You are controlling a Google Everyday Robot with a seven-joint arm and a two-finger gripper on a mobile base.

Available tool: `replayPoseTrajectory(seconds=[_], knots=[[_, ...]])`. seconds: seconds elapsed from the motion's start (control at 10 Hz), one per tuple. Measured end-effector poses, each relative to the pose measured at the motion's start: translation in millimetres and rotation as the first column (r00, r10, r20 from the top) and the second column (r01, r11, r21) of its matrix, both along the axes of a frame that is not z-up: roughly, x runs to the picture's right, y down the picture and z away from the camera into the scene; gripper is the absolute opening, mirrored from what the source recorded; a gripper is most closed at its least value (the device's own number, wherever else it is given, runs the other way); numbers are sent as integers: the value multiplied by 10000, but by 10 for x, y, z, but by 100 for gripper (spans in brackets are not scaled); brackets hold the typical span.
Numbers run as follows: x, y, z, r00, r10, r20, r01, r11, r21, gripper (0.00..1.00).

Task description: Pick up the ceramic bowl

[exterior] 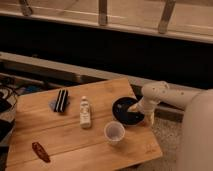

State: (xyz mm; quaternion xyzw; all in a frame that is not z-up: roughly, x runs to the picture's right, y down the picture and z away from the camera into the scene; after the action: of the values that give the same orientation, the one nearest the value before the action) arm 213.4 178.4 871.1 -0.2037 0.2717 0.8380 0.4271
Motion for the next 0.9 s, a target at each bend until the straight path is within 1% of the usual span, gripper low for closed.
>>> replayPoseTrajectory(seconds=[0.1,0.2,0.3,0.5,0.6,0.7,0.8,0.9], knots=[[-42,-25,-22,10000,-18,-4,18,10000,95,82],[-73,-65,-59,10000,-57,8,57,9998,172,74],[-66,-136,-123,10000,2,-33,-2,9997,234,60],[-42,-120,-125,10000,-5,28,4,9999,142,44],[-45,-93,-99,10000,-18,51,17,9999,111,30],[-55,-102,-96,10000,-18,64,17,9999,133,23],[-77,-135,-113,10000,-22,97,21,9999,149,19],[-93,-184,-150,9999,-22,171,19,9999,148,18]])
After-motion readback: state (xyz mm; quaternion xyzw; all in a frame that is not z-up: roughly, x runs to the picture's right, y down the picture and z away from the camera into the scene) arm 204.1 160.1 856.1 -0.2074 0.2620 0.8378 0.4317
